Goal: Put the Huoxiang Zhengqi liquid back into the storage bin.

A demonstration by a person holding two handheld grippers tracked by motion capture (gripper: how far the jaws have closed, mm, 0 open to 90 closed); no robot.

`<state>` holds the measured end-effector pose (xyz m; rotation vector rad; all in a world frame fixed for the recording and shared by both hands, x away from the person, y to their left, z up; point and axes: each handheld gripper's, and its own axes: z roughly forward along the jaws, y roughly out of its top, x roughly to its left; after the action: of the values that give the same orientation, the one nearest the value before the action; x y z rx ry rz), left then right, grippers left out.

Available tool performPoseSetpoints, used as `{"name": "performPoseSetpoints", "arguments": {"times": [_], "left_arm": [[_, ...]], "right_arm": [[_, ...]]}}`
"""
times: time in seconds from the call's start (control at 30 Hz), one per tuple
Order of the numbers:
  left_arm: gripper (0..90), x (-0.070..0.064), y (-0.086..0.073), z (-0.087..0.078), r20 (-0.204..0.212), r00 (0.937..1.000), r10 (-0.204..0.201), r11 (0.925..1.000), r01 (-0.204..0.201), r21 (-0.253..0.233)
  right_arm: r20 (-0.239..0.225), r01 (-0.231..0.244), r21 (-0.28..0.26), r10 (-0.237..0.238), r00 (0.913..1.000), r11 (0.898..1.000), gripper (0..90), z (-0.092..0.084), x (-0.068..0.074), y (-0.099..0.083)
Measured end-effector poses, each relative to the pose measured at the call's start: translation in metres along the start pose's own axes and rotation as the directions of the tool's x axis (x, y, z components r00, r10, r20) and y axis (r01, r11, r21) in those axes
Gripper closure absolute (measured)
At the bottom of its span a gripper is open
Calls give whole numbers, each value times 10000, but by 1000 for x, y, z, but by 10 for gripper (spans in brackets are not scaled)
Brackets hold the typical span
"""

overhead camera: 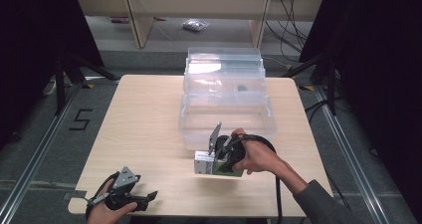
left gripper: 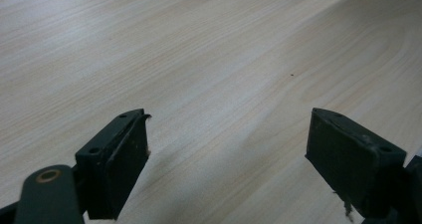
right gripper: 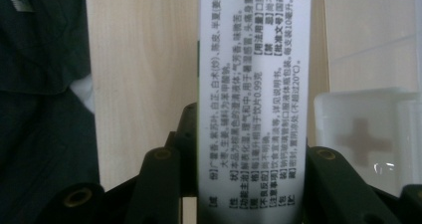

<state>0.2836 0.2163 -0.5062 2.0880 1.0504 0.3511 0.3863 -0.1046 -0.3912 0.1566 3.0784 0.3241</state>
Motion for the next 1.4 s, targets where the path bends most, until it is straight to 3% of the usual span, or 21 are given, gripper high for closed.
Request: {"name": "performPoseSetpoints", "arguments": {"times": [0.07, 0.17, 0.33, 0.4, 0.43, 0.47, 0.63, 0.67, 0.7, 0.73, 0.87, 0.9, 0.93, 0.97, 1.1, 1.13, 1.2, 1.23, 1.33, 1.37, 1.4], "left_arm": [[160, 0, 0, 0, 13, 10000, -18, 10000, 18, -42], [160, 0, 0, 0, 25, 10000, -40, 10000, 40, -65], [160, 0, 0, 1, 8, 10000, -59, 9999, 59, -97], [160, 0, 0, 1, 7, 10000, -52, 10000, 52, -83], [160, 0, 0, 1, 7, 10000, -52, 10000, 52, -83], [160, 0, 0, 1, 2, 10000, -72, 9999, 72, -88], [160, 0, 0, 1, -26, 10000, -80, 10000, 80, -26], [160, 0, 0, 1, -17, 10000, -57, 10000, 57, -14], [161, 0, 0, 1, -11, 10000, -40, 10000, 40, -4], [160, 0, 0, 1, -12, 10000, -30, 10000, 30, -5], [160, 0, 0, 0, -14, 10000, -80, 10000, 80, -25], [160, 0, 0, 1, -14, 10000, -75, 10000, 75, -36], [160, 0, 0, 1, -20, 10000, -72, 10000, 72, -32], [160, 0, 0, 1, -6, 10000, -83, 9999, 83, -101], [160, 1, 0, 0, -29, 10000, 67, 10000, -67, 35], [160, 3, 0, -1, -27, 9996, 286, 9993, -285, 239], [160, 2, 0, 0, -38, 9998, 190, 9997, -189, 160], [160, 1, 0, 1, -124, 9999, -8, 10000, 8, -11], [160, 0, 0, 2, -15, 9999, -133, 9999, 133, -76], [160, 3, 0, -1, -10, 9997, 264, 9992, -264, 289], [160, 3, 0, -1, -38, 9997, 235, 9995, -234, 222]], "right_arm": [[-81, 234, 23, -234, 9997, 9997, 650, -6, -2, -1], [-88, -142, 108, 143, 9999, 9998, 650, -11, 0, -2], [-22, 307, -120, -307, 9995, 9995, 651, -23, -4, -6], [62, -70, -54, 70, 10000, 10000, 651, -32, -3, -8], [3, 224, -168, -224, 9997, 9996, 651, -35, -6, -8], [30, -158, -104, 159, 9999, 9998, 651, -39, -4, -9], [177, 124, -310, -118, 9998, 9994, 650, -50, -12, -12], [168, -214, -244, 218, 9996, 9995, 651, -52, -11, -13], [139, 24, -293, -20, 9999, 9996, 651, -53, -14, -13], [111, -226, -220, 228, 9997, 9995, 651, -55, -13, -14], [199, -222, -165, 225, 9995, 9996, 651, -59, -16, -15], [205, 111, -309, -105, 9997, 9995, 651, -60, -20, -15], [248, -223, -224, 229, 9994, 9995, 651, -66, -20, -17], [241, 37, -313, -30, 9997, 9995, 651, -68, -23, -17], [414, -311, -326, 324, 9986, 9990, 651, -79, -29, -21], [488, -305, -375, 323, 9983, 9988, 651, -82, -31, -22], [585, -96, -413, 120, 9982, 9991, 651, -86, -38, -24], [647, -650, -300, 668, 9957, 9974, 651, -90, -36, -25], [721, -648, -341, 671, 9951, 9973, 651, -95, -41, -27], [784, -911, -315, 934, 9925, 9953, 651, -98, -46, -29], [784, -911, -315, 934, 9925, 9953, 651, -98, -46, -29]]}}
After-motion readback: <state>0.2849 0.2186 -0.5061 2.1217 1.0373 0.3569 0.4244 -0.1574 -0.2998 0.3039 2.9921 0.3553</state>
